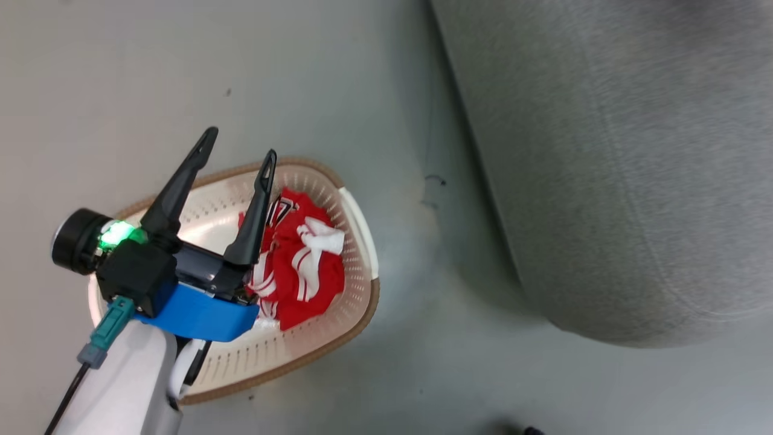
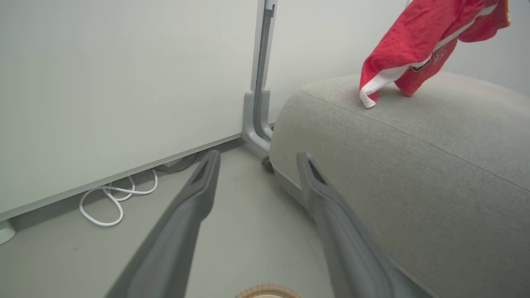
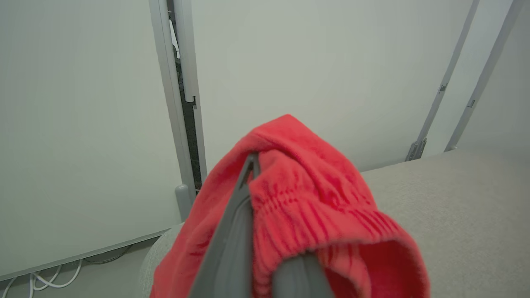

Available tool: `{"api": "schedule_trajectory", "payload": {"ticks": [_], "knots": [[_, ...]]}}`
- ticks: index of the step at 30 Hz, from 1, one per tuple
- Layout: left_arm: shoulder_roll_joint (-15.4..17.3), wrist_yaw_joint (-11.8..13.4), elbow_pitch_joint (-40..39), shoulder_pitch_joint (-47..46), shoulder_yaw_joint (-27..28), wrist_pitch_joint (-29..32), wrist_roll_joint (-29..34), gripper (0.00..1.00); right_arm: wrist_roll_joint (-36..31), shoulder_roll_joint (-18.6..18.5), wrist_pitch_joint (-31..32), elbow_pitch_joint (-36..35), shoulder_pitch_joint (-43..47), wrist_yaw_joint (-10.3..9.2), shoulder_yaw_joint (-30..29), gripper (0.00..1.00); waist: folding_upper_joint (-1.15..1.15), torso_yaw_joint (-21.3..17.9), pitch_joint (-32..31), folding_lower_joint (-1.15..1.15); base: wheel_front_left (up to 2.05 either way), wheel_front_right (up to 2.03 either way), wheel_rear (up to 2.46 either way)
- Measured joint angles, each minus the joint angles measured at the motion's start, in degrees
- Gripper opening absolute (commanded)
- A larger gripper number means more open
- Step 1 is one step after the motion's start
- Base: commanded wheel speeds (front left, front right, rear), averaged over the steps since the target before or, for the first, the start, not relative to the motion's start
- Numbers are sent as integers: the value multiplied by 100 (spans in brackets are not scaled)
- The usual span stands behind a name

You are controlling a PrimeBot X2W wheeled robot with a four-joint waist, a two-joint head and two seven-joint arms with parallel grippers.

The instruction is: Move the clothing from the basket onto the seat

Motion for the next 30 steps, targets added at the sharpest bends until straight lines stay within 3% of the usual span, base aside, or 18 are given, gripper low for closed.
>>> {"api": "schedule_trajectory", "payload": {"ticks": [6,13,14,15,16,30], "knots": [[111,0,-287,-181,-9,1,12,100,-387,30,-325,628,-99,0,-1035,0,0,218,612,0,0,0,0],[200,0,-416,-179,4,1,41,100,-887,134,-559,1451,-96,1,-1767,0,0,414,957,-1,0,0,0],[204,0,-416,-171,3,1,47,100,-950,156,-582,1564,-97,0,-1860,10,0,417,959,-1,0,0,0],[208,0,-414,-158,2,1,47,100,-1025,175,-597,1663,-94,0,-1903,42,0,414,947,-1,0,0,0],[205,0,-412,-149,-3,0,47,100,-1088,197,-601,1755,-94,0,-1918,100,0,409,930,-1,0,0,0],[-89,0,-38,-49,-167,1,-114,100,-1185,343,-645,2239,330,0,-1300,100,0,381,150,-2,0,0,0]]}}
